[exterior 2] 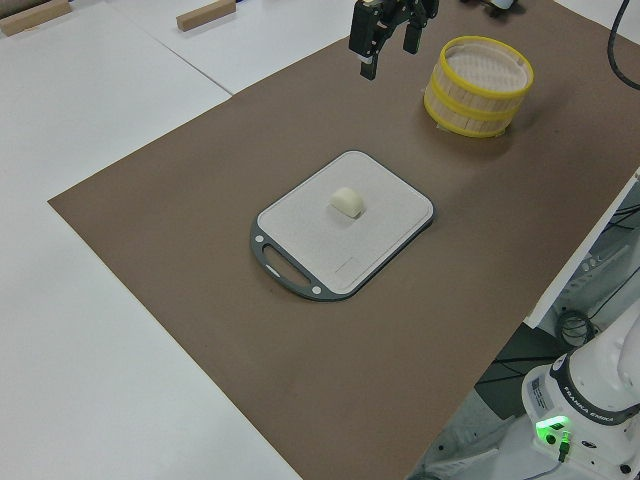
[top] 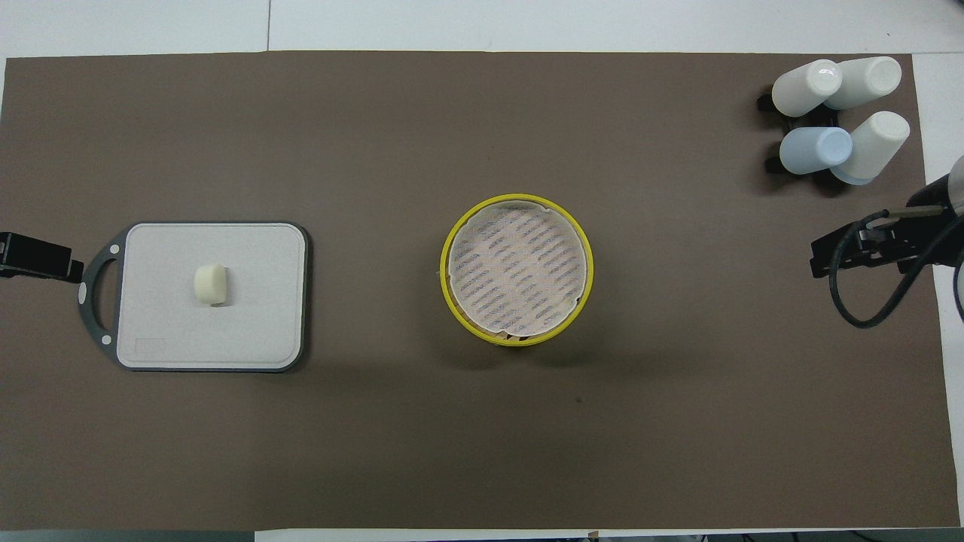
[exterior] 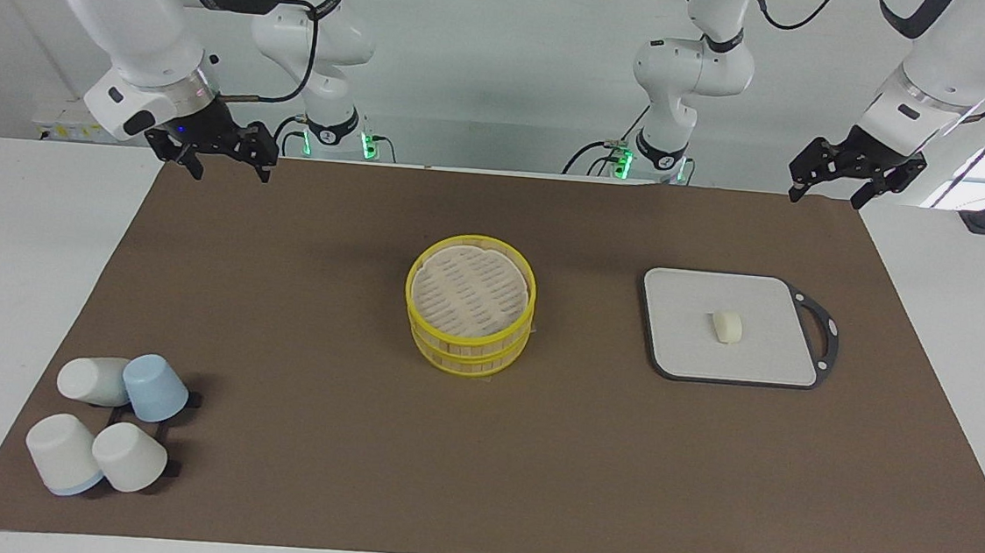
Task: Place bun in steamer
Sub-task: 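Reach the right gripper to the steamer lid while the left gripper approaches the bun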
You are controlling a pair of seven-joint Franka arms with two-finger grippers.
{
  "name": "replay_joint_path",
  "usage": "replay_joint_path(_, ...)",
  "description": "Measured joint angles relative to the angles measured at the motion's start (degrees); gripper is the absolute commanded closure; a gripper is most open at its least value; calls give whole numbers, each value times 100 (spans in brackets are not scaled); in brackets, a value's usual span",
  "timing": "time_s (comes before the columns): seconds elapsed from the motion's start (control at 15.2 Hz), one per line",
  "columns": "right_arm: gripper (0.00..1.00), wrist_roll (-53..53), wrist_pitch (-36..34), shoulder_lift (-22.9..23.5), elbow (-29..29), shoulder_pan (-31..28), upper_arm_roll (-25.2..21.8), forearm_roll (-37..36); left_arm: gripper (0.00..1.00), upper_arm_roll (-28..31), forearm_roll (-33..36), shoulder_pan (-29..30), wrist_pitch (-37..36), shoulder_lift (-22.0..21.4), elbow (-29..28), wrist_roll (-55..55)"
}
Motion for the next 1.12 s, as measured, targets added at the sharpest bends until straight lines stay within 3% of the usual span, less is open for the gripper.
replay_joint_path(0.33,0,0,30,0,-2,-78,1,3,0,0,0,0,0,0,0,0)
replay_joint_path(0.59,0,270,474,-8,-134,-43,60,64,0,0,0,0,42,0,-31,0)
replay_joint_path(0.85,0,1223,1024,12,-443,792,153,122,0,1,0,0,300,-47,-273,0)
replay_joint_path(1.12,0,2530,1563,483,-248,1767,182,150,0,6,0,0,1494,-314,-1568,3)
